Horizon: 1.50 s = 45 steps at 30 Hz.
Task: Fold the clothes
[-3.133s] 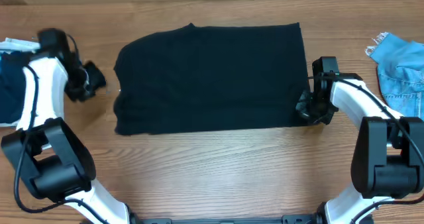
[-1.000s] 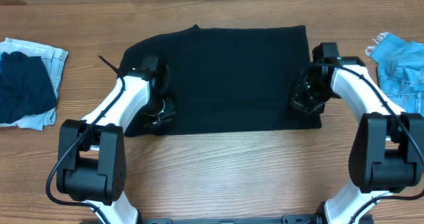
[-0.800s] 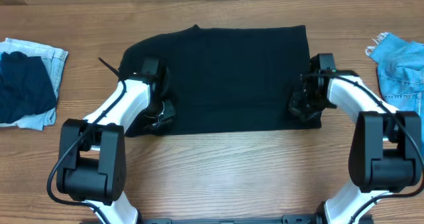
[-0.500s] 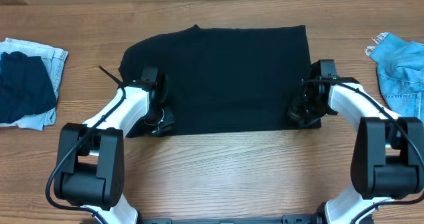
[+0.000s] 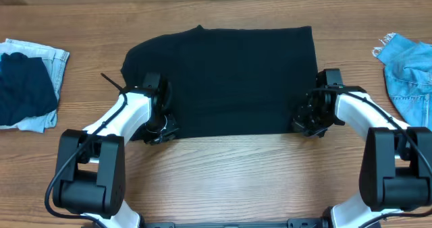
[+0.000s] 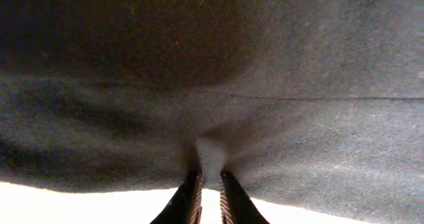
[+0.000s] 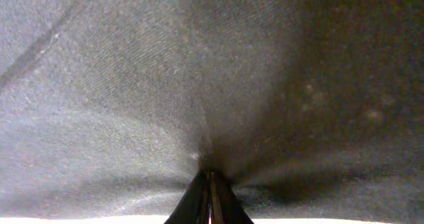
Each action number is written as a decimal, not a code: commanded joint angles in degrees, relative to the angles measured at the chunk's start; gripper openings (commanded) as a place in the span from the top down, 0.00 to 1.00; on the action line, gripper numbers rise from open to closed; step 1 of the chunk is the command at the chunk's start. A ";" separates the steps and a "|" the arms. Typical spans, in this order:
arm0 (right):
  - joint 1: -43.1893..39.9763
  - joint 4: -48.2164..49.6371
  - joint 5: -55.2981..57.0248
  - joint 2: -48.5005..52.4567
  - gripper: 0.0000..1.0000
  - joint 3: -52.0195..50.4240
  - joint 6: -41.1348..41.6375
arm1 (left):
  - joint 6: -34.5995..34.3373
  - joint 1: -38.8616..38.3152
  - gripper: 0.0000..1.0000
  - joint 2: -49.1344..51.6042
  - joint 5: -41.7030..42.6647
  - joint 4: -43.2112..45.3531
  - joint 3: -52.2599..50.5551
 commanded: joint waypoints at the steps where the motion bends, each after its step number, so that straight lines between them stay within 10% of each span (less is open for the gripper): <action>1: -0.04 -0.59 1.88 -6.91 0.94 -0.55 -3.15 | 2.93 -0.02 0.80 -6.60 1.05 -1.07 1.31; 2: -0.09 -1.07 0.90 -10.27 0.88 -0.09 -3.13 | 2.91 -0.02 0.76 -8.68 1.03 -1.81 1.77; 5: -0.17 -2.73 0.57 -17.44 0.28 0.59 -2.43 | 2.36 0.33 0.43 -16.52 -0.11 -4.11 2.23; 12: -5.62 -8.61 0.74 -20.06 0.11 0.46 3.65 | -4.22 3.26 0.35 -18.99 -3.39 -8.96 0.26; 34: -12.63 -2.16 1.03 0.70 0.23 0.17 13.88 | -11.65 3.89 0.19 -18.97 -0.44 3.58 -12.50; 41: -12.63 0.13 1.09 0.72 0.75 0.17 14.08 | -11.43 6.78 0.18 -18.97 0.00 3.30 -12.48; 45: -12.63 -0.70 1.03 0.72 0.83 0.20 14.08 | -8.35 9.90 0.19 -18.97 2.34 3.30 -12.48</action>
